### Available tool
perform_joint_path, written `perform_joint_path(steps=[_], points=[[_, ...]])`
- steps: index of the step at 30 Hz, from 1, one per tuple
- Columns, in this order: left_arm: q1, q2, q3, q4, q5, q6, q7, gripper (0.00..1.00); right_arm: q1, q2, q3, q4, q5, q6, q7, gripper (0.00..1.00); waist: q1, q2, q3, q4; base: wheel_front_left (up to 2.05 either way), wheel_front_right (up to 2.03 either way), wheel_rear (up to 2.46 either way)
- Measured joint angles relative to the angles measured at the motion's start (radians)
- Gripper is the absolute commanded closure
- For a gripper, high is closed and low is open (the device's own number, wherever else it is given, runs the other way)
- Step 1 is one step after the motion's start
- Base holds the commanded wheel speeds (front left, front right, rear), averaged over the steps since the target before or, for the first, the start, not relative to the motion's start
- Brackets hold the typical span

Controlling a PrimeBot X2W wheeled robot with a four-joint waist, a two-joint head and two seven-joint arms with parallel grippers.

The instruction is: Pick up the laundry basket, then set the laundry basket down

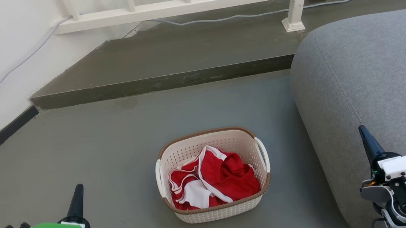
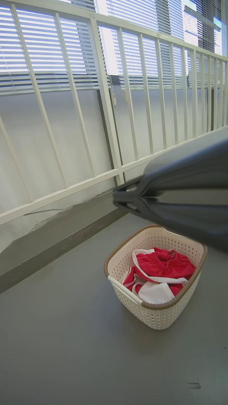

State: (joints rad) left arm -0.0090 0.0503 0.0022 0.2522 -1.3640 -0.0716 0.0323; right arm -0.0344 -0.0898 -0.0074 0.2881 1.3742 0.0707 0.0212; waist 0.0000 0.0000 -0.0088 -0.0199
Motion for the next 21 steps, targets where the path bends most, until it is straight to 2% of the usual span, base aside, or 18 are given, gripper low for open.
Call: perform_joint_path(steps=[21], points=[[-0.044,-0.003,0.062,0.027,-0.245,-0.051,0.065,1.00,-0.020,0.033,-0.102,-0.001,0.238,0.044,0.069,1.00,0.0000,0.0000,0.011,0.020,0.00,0.00,0.00]])
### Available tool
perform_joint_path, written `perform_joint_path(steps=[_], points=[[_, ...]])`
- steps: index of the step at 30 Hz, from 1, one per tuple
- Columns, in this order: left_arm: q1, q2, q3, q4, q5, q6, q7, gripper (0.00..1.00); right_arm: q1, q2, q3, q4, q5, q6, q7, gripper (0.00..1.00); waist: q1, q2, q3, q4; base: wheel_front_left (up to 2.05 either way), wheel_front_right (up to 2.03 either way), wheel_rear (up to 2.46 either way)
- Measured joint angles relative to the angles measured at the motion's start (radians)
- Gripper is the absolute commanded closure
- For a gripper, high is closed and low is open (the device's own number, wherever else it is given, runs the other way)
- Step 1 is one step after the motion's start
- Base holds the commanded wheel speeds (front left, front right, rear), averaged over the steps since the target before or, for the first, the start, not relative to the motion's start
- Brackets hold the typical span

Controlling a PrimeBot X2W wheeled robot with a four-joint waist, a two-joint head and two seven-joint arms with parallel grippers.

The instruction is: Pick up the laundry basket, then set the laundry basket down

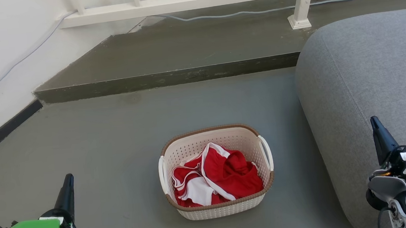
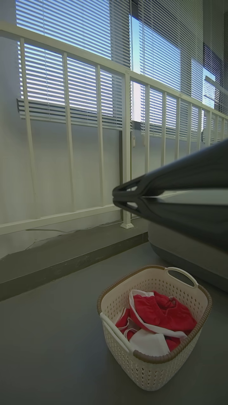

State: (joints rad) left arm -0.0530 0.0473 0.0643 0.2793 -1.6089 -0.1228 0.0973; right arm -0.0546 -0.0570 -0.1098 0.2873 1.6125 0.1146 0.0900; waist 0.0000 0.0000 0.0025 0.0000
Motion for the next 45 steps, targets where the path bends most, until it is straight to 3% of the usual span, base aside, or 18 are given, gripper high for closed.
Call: perform_joint_path(steps=[45], points=[[-0.005,-0.001,0.002,0.001,-0.001,0.000,0.000,1.00,-0.001,0.001,-0.006,0.000,0.001,0.003,0.000,1.00,0.0000,0.0000,0.000,0.000,0.00,0.00,0.00]])
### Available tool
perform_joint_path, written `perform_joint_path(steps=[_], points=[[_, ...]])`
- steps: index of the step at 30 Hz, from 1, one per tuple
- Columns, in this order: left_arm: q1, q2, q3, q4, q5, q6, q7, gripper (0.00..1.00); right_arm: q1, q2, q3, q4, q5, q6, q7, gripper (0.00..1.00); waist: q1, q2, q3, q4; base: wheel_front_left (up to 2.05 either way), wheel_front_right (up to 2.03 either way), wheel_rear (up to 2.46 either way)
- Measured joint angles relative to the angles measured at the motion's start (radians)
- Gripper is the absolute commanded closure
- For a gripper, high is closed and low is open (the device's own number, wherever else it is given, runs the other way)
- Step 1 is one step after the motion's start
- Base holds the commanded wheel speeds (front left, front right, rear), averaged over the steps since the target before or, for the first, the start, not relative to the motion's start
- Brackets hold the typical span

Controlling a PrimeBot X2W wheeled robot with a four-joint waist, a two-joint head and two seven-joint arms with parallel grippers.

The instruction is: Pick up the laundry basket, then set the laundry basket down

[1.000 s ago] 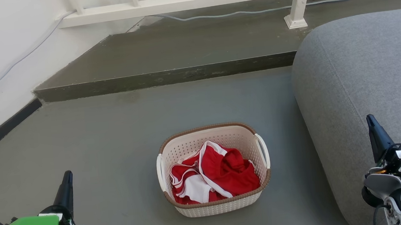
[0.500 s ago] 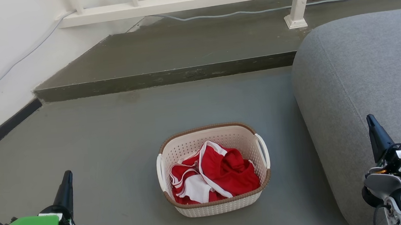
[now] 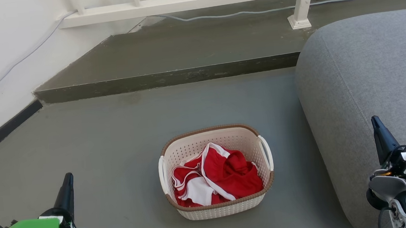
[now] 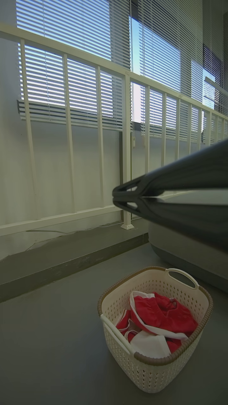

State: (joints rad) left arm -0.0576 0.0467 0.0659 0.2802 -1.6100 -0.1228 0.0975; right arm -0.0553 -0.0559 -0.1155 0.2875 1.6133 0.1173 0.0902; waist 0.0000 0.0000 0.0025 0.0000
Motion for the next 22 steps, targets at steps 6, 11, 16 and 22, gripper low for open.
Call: perform_joint_path(steps=[6,11,16,22], points=[[0.000,0.000,0.000,0.000,0.000,0.000,0.000,1.00,0.000,0.000,0.000,0.000,0.000,0.000,0.000,1.00,0.0000,0.0000,0.000,0.000,0.00,0.00,0.00],[0.000,0.000,0.000,0.000,0.000,0.000,0.000,1.00,0.000,0.000,-0.001,0.000,0.000,0.000,0.000,1.00,0.0000,0.0000,0.000,0.000,0.00,0.00,0.00],[0.000,0.000,0.000,0.000,0.000,0.000,0.000,1.00,0.000,0.000,-0.001,0.000,0.000,0.000,0.000,1.00,0.0000,0.0000,0.000,0.000,0.00,0.00,0.00],[0.000,0.000,0.001,-0.001,0.000,0.000,0.000,1.00,0.000,0.000,-0.001,-0.001,0.000,0.000,0.000,1.00,0.0000,0.0000,0.000,0.000,0.00,0.00,0.00]])
